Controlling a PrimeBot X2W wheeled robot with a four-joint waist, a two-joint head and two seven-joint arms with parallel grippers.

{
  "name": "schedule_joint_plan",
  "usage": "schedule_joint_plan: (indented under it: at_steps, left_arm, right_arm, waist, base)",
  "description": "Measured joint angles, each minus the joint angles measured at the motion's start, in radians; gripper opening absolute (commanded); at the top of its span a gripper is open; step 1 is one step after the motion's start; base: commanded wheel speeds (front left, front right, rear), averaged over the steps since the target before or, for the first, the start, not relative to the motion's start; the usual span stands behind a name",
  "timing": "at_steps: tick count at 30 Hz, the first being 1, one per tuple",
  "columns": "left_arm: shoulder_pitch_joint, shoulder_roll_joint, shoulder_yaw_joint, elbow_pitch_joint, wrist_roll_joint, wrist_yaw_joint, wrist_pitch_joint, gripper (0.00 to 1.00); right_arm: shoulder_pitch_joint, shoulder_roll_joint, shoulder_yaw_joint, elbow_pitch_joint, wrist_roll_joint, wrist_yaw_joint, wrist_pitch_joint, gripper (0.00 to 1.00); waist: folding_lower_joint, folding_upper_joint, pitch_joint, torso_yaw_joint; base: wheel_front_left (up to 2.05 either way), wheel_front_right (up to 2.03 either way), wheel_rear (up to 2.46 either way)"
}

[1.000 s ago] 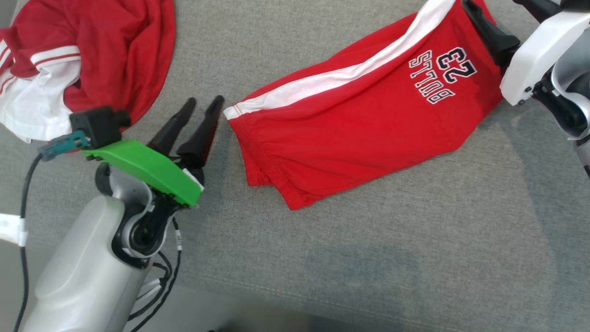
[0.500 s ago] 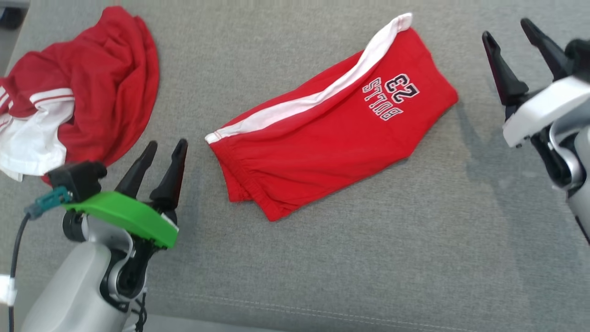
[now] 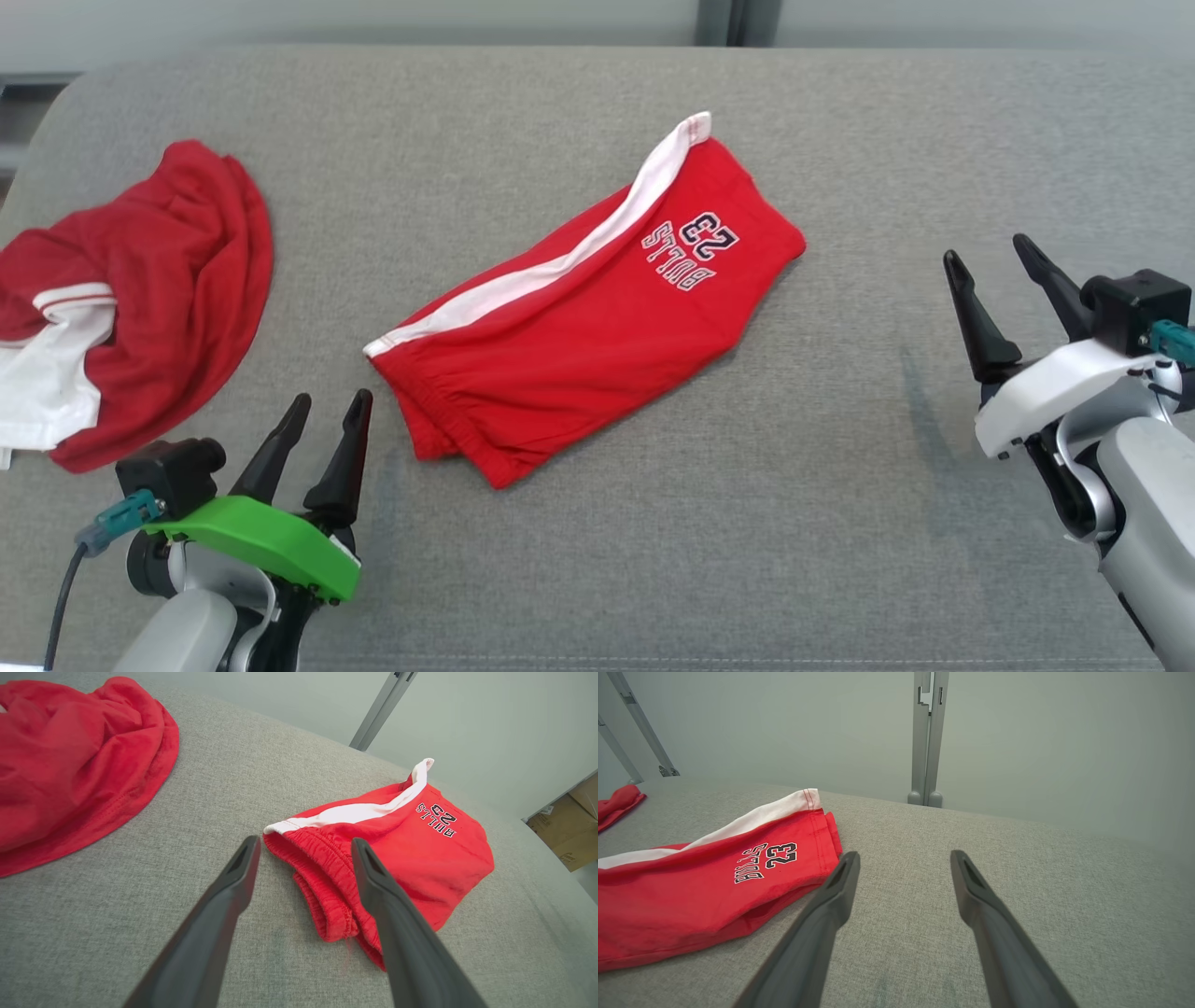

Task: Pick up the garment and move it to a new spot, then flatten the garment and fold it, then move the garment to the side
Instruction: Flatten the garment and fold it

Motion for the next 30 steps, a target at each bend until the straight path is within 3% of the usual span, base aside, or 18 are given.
schedule_joint_plan:
  at_steps: [6, 13, 30]
  left_arm:
    - [0.012, -0.003, -0.018, -0.030, 0.021, 0.010, -0.007, 1.00]
    - [0.011, -0.012, -0.037, -0.084, 0.057, 0.021, -0.013, 1.00]
    - [-0.062, -0.067, -0.090, -0.201, 0.127, 0.030, -0.018, 1.00]
  right_arm:
    - [0.043, -0.014, -0.014, -0.034, 0.004, -0.012, -0.007, 1.00]
    - [0.045, -0.029, -0.032, -0.056, 0.030, -0.012, -0.007, 1.00]
    - [-0.120, -0.049, -0.025, 0.045, 0.075, 0.018, 0.179, 1.00]
  waist:
    - [0.0000, 0.0000, -0.042, -0.032]
    - [0.0000, 0.0000, -0.029, -0.010]
    - [0.0000, 0.0000, 0.111, 0.159]
  base:
    - [0.00, 0.00, 0.00]
    - [0.00, 0.00, 0.00]
    - [0.00, 0.00, 0.00]
